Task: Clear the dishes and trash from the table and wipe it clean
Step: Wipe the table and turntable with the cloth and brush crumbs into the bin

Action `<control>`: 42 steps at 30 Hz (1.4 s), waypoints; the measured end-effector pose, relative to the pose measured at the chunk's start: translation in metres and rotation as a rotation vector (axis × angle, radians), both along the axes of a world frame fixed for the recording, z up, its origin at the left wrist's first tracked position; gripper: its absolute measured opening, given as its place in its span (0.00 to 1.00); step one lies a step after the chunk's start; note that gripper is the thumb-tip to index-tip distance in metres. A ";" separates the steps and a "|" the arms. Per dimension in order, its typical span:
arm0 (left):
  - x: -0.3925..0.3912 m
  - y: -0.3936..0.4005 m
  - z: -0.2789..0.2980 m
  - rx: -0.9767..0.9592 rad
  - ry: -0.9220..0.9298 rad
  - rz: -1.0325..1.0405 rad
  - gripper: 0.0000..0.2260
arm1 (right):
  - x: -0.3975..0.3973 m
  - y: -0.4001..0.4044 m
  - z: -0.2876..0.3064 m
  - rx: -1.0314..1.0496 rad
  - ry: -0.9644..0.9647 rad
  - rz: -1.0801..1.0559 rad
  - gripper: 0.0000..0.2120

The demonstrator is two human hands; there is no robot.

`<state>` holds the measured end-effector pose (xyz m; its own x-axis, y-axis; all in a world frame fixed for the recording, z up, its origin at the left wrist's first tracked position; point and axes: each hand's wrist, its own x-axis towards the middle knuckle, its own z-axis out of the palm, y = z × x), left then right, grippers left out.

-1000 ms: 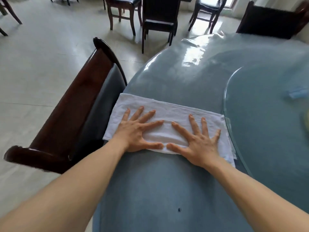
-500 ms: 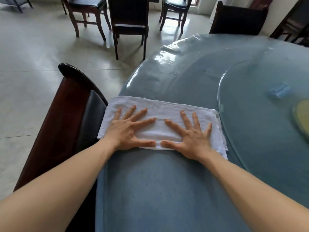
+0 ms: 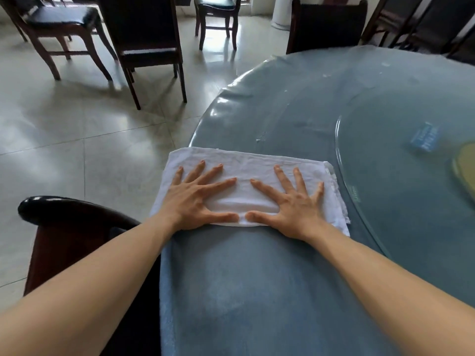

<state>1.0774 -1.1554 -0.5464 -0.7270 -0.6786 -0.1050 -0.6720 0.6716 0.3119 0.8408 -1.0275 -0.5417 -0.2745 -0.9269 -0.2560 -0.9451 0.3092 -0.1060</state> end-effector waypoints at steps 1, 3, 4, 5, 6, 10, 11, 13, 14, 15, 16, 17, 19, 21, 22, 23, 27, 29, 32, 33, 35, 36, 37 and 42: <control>-0.002 -0.009 -0.001 0.002 0.009 -0.010 0.40 | 0.000 -0.007 0.000 -0.002 0.002 -0.010 0.40; -0.006 -0.028 -0.002 0.002 0.022 -0.037 0.40 | -0.001 -0.019 0.000 -0.003 0.004 -0.034 0.40; -0.008 -0.036 -0.002 0.001 0.020 -0.049 0.40 | -0.002 -0.024 0.001 0.001 0.003 -0.046 0.40; -0.010 -0.045 -0.002 0.003 0.015 -0.063 0.40 | -0.001 -0.030 0.001 0.009 0.002 -0.063 0.40; -0.012 -0.050 -0.003 -0.004 0.009 -0.073 0.40 | -0.001 -0.033 0.001 0.012 0.000 -0.075 0.39; -0.015 -0.061 -0.005 -0.027 0.024 -0.096 0.41 | -0.001 -0.038 0.000 -0.020 0.017 -0.104 0.39; -0.015 -0.062 -0.005 -0.034 0.027 -0.107 0.41 | 0.000 -0.039 0.001 -0.028 0.019 -0.106 0.40; -0.013 -0.063 -0.004 -0.031 0.020 -0.127 0.42 | 0.002 -0.037 0.005 -0.018 0.002 -0.094 0.42; -0.014 -0.063 -0.003 -0.029 0.018 -0.135 0.43 | 0.001 -0.037 0.006 -0.016 -0.002 -0.091 0.43; -0.014 -0.064 -0.002 -0.025 0.013 -0.138 0.43 | 0.001 -0.037 0.008 -0.010 -0.004 -0.084 0.44; -0.013 -0.064 -0.001 -0.023 0.005 -0.142 0.44 | 0.002 -0.038 0.009 0.000 -0.007 -0.078 0.45; -0.012 -0.065 0.000 -0.027 0.004 -0.151 0.44 | 0.003 -0.038 0.011 0.006 -0.008 -0.079 0.44; -0.012 -0.065 -0.001 -0.040 0.012 -0.160 0.45 | 0.004 -0.037 0.011 0.011 -0.012 -0.079 0.43; -0.012 -0.064 -0.001 -0.047 0.018 -0.159 0.46 | 0.003 -0.035 0.011 0.024 -0.008 -0.074 0.43; -0.012 -0.065 -0.002 -0.055 0.020 -0.162 0.46 | 0.002 -0.035 0.011 0.026 -0.001 -0.065 0.44; -0.013 -0.065 -0.002 -0.059 0.018 -0.169 0.46 | 0.001 -0.034 0.010 0.029 0.008 -0.054 0.44; -0.018 -0.077 0.000 -0.068 0.006 -0.206 0.45 | -0.001 -0.039 0.009 0.031 0.018 -0.059 0.45; -0.021 -0.083 0.001 -0.076 0.004 -0.218 0.45 | -0.001 -0.042 0.010 0.037 0.020 -0.081 0.45; -0.027 -0.094 0.001 -0.075 0.005 -0.237 0.45 | -0.003 -0.049 0.011 0.041 0.016 -0.122 0.44; -0.029 -0.098 0.001 -0.073 0.003 -0.239 0.45 | -0.004 -0.053 0.011 0.044 0.012 -0.138 0.44; -0.034 -0.107 0.002 -0.069 0.005 -0.247 0.45 | -0.008 -0.061 0.012 0.044 0.001 -0.164 0.43; -0.038 -0.113 0.002 -0.065 0.011 -0.252 0.45 | -0.010 -0.065 0.012 0.042 -0.002 -0.175 0.43; -0.041 -0.119 0.003 -0.061 0.015 -0.259 0.45 | -0.012 -0.069 0.012 0.043 -0.005 -0.187 0.43; -0.071 -0.165 0.005 -0.051 0.024 -0.319 0.44 | -0.028 -0.102 0.014 0.045 -0.021 -0.281 0.43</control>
<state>1.0064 -1.3208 -0.5418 -0.9059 -0.4198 -0.0565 -0.4176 0.8626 0.2855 0.8126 -1.1298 -0.5276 -0.5137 -0.8027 -0.3031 -0.8192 0.5638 -0.1048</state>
